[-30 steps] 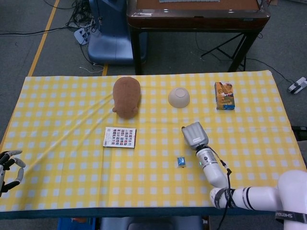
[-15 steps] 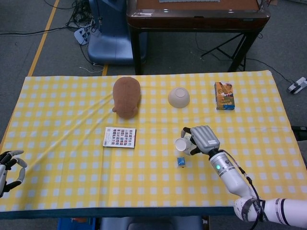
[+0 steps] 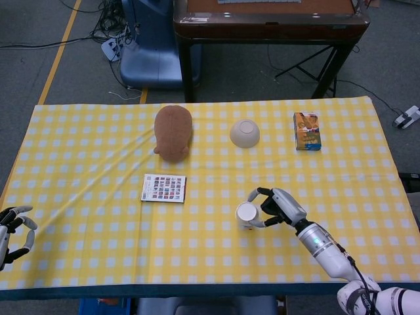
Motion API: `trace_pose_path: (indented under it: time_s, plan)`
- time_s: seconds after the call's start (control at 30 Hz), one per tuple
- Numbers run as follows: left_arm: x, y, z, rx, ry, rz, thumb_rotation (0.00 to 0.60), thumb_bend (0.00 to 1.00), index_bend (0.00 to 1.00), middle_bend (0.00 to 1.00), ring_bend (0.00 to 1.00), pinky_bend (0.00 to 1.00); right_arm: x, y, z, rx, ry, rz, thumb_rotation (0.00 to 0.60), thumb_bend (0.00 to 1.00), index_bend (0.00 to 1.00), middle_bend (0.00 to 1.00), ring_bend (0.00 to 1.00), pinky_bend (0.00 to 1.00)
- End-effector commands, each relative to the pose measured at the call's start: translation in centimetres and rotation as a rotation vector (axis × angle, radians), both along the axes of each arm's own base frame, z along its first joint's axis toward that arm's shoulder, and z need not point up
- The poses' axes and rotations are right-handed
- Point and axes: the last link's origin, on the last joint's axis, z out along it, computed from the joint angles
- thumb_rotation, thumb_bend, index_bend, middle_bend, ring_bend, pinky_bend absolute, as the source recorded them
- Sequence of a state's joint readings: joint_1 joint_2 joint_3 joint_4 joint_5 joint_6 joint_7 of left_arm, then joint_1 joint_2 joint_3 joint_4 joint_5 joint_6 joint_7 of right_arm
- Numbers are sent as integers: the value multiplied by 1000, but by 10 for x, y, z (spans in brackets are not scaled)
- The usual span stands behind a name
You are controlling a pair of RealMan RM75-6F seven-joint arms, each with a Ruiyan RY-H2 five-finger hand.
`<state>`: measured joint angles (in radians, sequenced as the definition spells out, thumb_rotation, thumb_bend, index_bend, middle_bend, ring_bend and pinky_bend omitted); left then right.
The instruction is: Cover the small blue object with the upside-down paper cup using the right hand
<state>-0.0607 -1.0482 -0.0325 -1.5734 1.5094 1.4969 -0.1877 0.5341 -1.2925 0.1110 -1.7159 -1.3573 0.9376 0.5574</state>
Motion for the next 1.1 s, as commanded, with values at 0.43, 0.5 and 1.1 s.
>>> trace_pose_path:
  time_s: [0.43, 0.5, 1.1]
  plan:
    - [1, -1, 1, 3, -5, -3, 600, 491, 644, 267, 203, 471, -28, 6, -35, 39, -61, -64, 600, 152, 590, 1000, 1000, 1000]
    - [1, -2, 1, 4, -5, -4, 600, 491, 644, 267, 202, 471, -29, 7, -38, 44, -60, -61, 600, 147, 590, 1000, 1000, 1000]
    - [1, -3, 2, -7, -13, -8, 600, 491, 645, 267, 204, 471, -36, 7, -45, 56, -51, -34, 600, 61, 450, 1000, 1000, 1000]
